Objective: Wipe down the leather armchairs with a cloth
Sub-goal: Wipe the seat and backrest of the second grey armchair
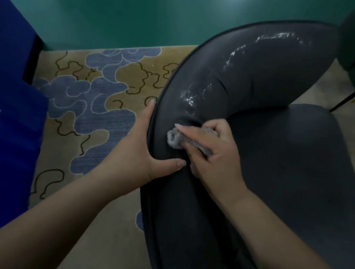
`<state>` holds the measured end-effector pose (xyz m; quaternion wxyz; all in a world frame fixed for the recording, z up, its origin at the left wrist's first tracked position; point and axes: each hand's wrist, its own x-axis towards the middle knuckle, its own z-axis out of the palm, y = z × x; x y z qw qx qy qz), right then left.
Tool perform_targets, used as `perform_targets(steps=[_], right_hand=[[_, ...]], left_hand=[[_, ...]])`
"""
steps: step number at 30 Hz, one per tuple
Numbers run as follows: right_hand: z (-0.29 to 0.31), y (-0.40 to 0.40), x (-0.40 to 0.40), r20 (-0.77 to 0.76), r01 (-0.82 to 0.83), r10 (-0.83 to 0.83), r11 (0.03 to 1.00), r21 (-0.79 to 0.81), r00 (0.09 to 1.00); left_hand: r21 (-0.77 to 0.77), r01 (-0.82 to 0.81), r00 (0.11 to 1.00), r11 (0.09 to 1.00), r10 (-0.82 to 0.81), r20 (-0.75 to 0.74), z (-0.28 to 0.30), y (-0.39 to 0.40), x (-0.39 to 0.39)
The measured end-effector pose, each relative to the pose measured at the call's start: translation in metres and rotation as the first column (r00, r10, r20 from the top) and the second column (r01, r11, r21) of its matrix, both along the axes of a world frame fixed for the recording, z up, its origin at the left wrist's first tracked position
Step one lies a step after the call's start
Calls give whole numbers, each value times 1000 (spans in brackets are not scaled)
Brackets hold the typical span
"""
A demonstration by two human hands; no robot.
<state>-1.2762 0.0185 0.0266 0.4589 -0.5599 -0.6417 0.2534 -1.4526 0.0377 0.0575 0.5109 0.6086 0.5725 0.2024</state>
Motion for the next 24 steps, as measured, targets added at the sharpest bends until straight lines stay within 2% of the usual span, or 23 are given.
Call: perform_targets(steps=[4, 10, 15, 18, 21, 24], right_hand=[[7, 42, -2, 72, 6, -8, 1000, 31, 997], [-6, 5, 3, -52, 30, -28, 999, 39, 998], [3, 60, 3, 108, 133, -139, 989, 57, 984], [7, 80, 2, 1, 223, -223, 975, -18, 975], [5, 53, -5, -126, 176, -183, 982, -70, 975], [4, 37, -10, -66, 216, -219, 975, -53, 974]], left_hand=[[-31, 20, 999, 999, -21, -29, 2, 11, 3], [-17, 49, 997, 999, -50, -53, 2, 21, 4], [-36, 107, 994, 994, -108, -29, -1, 43, 2], [-29, 168, 986, 985, -169, -10, -1, 63, 3], [-14, 229, 973, 973, -229, 2, -1, 84, 6], [22, 321, 946, 947, -319, -47, 2, 98, 10]])
